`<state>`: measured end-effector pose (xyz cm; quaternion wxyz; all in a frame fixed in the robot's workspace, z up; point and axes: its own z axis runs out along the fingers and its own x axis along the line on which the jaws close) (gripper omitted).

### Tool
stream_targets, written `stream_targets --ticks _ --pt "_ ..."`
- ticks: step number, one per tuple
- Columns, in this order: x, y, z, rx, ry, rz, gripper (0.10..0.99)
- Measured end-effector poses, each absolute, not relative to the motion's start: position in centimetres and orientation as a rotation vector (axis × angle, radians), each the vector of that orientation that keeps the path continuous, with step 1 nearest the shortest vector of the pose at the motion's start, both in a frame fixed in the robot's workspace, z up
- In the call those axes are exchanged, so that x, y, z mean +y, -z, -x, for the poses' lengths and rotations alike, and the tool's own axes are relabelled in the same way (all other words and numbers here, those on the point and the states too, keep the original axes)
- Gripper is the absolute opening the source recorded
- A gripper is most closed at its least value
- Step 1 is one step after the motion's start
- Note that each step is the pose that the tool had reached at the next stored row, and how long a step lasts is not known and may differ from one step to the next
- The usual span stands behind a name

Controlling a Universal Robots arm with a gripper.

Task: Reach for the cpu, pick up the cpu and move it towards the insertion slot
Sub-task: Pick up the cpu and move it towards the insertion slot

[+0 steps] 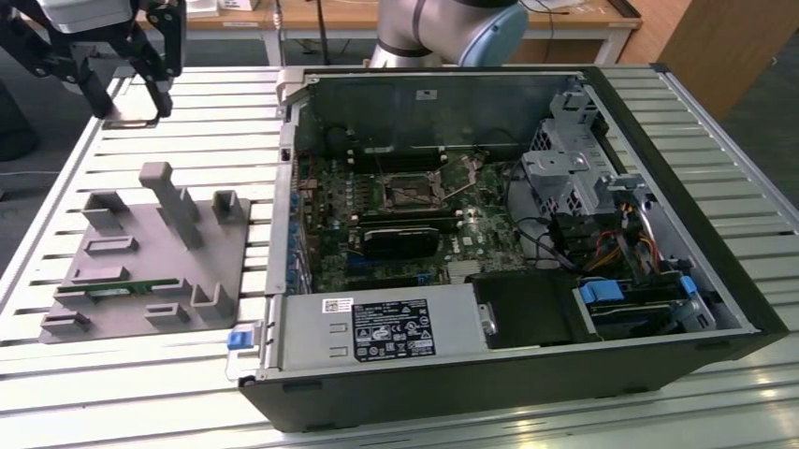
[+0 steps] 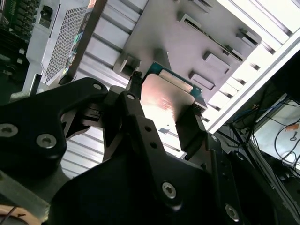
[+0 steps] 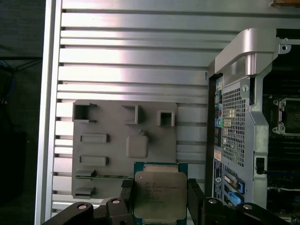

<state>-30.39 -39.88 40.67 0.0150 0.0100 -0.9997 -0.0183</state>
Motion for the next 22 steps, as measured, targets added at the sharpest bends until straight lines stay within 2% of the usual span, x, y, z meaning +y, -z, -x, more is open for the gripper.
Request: stream_targets --ticks 22 --pt "-39.8 -40.7 25.5 -3.102 0.057 -0.031 0.541"
